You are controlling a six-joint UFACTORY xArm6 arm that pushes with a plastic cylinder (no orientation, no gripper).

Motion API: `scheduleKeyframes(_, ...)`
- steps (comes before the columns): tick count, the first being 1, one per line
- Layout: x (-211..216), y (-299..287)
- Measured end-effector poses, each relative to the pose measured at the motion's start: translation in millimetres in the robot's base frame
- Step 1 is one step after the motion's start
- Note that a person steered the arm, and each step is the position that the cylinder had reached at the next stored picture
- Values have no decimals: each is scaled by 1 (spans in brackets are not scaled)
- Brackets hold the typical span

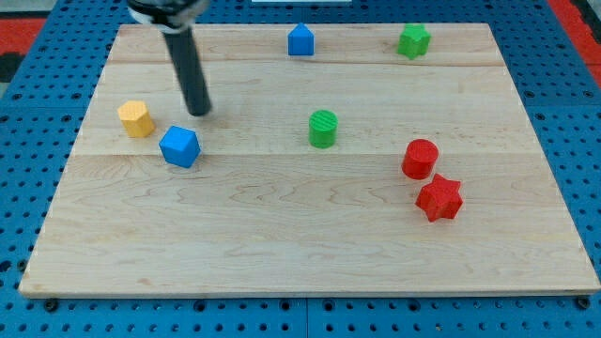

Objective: Slide the green circle to the top of the red circle

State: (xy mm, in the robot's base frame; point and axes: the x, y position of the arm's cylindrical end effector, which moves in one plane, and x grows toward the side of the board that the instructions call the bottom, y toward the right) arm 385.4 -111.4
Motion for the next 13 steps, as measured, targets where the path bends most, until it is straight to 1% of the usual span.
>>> scheduleKeyframes(1, 20, 78)
scheduleKeyframes(2, 13, 103)
scheduleKeyframes(3, 39, 89)
scheduleKeyframes(4, 47, 110)
scheduleKeyframes(5, 17, 194)
scheduleKeyframes(6, 0, 238)
scheduleKeyframes(7, 0, 226)
scheduleKeyframes(8, 0, 187)
scheduleKeyframes(10, 0, 175)
scheduleKeyframes(13, 0, 171)
